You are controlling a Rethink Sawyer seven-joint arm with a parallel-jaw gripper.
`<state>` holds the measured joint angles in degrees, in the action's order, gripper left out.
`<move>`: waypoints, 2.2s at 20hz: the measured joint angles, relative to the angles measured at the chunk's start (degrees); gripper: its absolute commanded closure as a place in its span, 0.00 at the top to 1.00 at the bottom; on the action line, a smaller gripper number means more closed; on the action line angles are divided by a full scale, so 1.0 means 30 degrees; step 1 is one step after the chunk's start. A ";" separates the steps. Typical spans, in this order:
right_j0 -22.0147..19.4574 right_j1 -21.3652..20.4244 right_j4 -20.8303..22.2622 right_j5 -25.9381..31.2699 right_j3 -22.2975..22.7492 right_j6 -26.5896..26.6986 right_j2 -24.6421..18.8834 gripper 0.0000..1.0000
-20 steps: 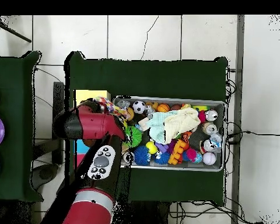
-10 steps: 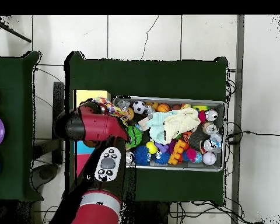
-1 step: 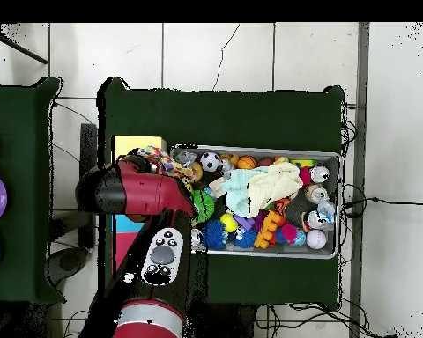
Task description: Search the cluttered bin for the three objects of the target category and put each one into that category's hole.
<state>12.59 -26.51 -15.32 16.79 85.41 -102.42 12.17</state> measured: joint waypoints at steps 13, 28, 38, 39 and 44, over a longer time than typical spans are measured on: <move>-0.0215 -0.1601 0.0004 0.1720 0.0236 0.0000 -0.0017 0.00; -0.0103 -0.2141 0.0039 0.3296 0.0236 0.0000 -0.0014 1.00; 0.0085 -0.2363 0.0012 0.3465 0.0236 0.0000 -0.0036 1.00; 0.0082 -0.2450 -0.0020 0.3619 0.0239 0.0000 -0.0050 1.00; 0.0097 -0.3071 -0.0173 0.4884 0.0236 0.0000 -0.0119 1.00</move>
<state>12.88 -35.72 -15.84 31.44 86.12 -102.42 11.82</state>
